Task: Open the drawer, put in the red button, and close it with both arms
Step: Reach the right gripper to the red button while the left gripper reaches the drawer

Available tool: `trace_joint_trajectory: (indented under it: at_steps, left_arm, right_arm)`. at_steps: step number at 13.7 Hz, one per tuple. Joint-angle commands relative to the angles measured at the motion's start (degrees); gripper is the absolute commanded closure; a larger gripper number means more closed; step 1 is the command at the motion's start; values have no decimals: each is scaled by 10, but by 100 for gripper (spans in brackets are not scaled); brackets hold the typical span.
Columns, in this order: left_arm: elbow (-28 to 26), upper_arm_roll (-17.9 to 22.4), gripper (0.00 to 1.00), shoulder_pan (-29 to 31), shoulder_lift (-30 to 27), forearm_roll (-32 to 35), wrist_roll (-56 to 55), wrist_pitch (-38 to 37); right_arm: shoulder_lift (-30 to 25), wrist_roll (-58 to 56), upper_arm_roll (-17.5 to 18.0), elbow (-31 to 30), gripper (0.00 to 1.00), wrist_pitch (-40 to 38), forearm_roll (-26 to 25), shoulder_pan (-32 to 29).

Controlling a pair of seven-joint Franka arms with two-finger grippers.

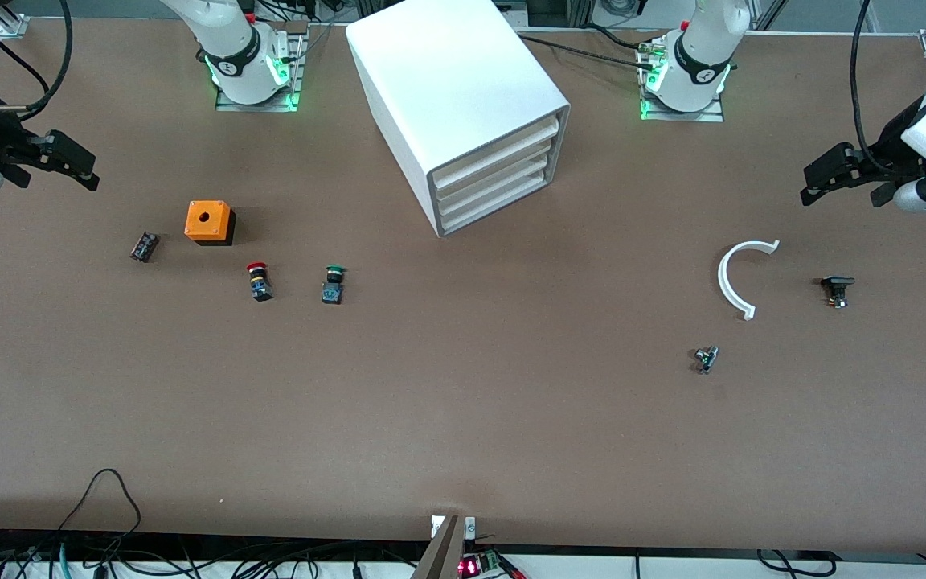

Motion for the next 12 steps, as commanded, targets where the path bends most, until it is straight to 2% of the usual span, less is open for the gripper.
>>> trace_joint_trajectory:
  at_steps: [1, 12]
  left_arm:
    - [11, -4, 0, -2, 4, 17, 17, -8]
    - [20, -8, 0, -3, 16, 19, 10, -10]
  right_arm:
    - [-1, -1, 2, 6, 0, -13, 5, -4]
    - [24, -15, 4, 8, 0, -24, 5, -3]
